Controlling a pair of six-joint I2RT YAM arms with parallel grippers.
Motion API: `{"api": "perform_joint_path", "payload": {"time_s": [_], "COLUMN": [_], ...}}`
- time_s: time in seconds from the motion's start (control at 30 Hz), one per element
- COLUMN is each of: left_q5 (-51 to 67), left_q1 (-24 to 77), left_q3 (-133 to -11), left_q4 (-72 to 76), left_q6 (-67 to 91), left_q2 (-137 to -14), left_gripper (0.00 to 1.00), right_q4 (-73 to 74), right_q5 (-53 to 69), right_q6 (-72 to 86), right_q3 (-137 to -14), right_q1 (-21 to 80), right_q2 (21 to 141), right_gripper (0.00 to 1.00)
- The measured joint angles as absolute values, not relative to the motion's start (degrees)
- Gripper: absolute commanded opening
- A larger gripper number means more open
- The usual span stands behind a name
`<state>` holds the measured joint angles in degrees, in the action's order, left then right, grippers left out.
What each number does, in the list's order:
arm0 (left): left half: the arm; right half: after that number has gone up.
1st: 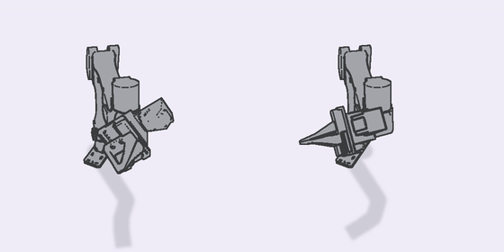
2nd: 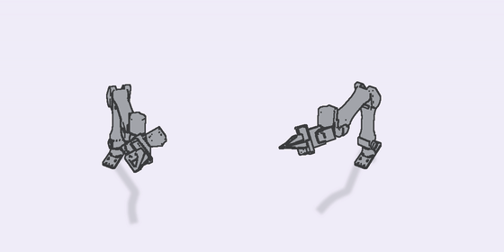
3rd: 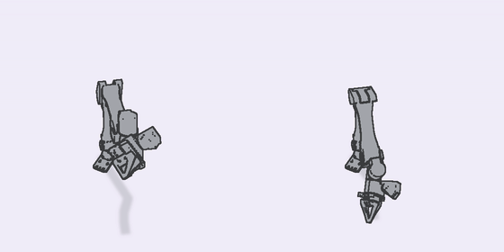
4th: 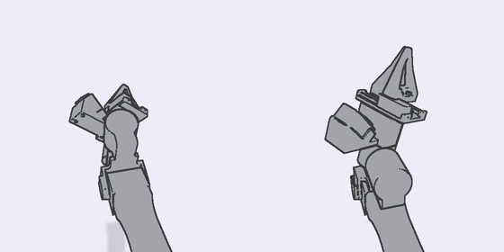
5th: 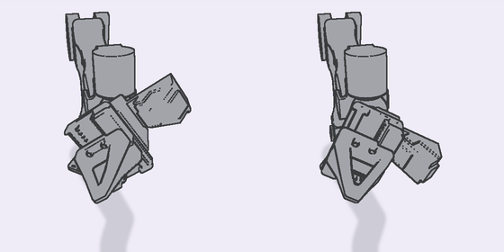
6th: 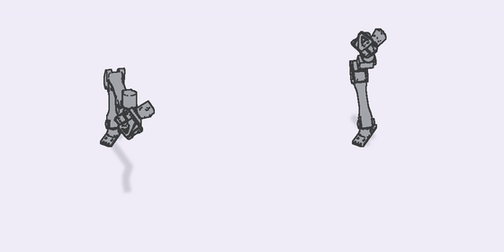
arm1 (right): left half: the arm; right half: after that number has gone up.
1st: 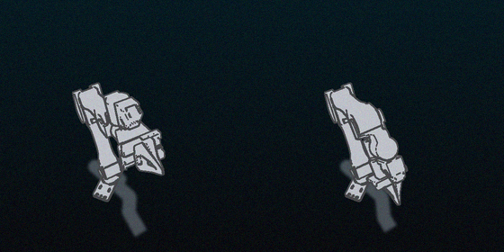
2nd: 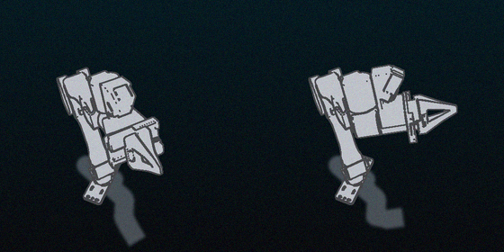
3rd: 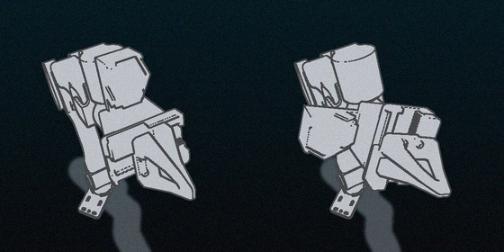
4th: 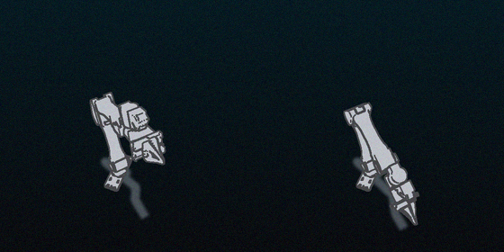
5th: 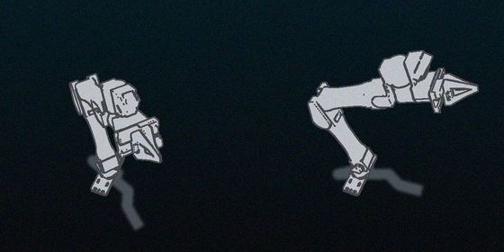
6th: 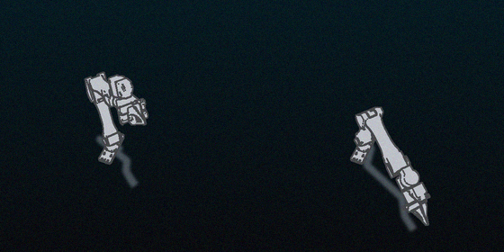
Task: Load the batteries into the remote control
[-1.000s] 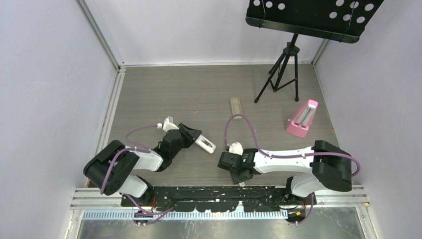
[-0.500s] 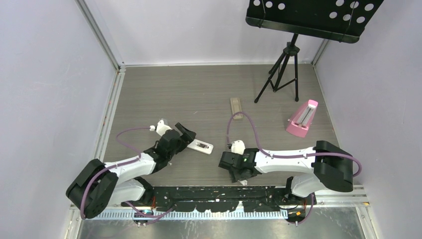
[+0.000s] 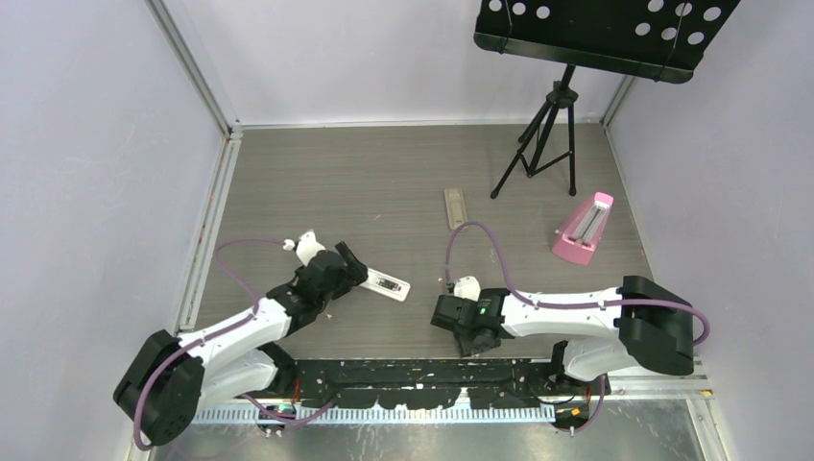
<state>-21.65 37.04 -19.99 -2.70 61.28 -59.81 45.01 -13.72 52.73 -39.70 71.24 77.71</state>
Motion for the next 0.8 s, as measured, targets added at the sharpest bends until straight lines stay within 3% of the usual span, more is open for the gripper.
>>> {"api": "perform_joint_path", "payload": {"time_s": [0.4, 0.8], "left_q5": [-14.9, -3.7], "left_q1": [37.0, 37.0], "left_q3": [-22.0, -21.9], "left_q4": [-4.1, 3.9], "left_q6": [51.4, 49.0], "left_q2": [-50.5, -54.1], "left_gripper": [0.84, 0.83], "right_q4": [43.8, 39.6], "right_q5": [-11.5, -15.3], "right_q6": [52.5, 54.1], "right_q3": [-39.8, -41.1], "right_q1": [71.1, 66.2], "right_q2": [78.4, 80.6], "right_gripper": [0.26, 0.12]}}
